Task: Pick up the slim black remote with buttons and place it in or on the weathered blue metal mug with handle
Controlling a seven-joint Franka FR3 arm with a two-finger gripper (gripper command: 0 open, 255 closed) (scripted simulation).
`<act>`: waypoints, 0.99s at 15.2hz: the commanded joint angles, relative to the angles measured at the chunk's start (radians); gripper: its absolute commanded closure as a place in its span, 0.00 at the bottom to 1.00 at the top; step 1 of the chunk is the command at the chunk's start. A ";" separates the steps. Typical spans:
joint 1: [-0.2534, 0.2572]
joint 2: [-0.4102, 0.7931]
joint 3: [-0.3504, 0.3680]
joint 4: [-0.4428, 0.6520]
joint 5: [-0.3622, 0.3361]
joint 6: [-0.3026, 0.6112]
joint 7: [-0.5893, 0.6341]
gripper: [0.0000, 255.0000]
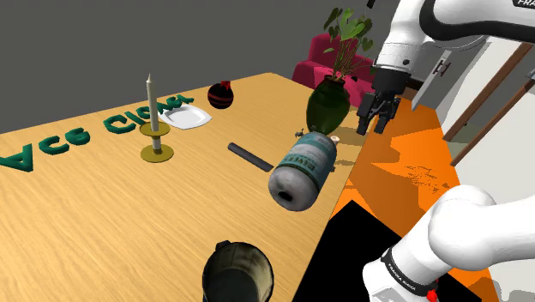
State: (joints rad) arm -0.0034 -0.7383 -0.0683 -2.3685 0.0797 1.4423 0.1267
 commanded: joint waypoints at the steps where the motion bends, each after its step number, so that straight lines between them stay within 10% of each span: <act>1: 0.000 0.000 0.000 0.000 0.000 0.000 0.000 0.00; 15: 0.084 0.403 0.045 0.013 0.024 0.476 -0.116 0.00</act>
State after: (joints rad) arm 0.0782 -0.3889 -0.0219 -2.3377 0.1040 1.8869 0.0237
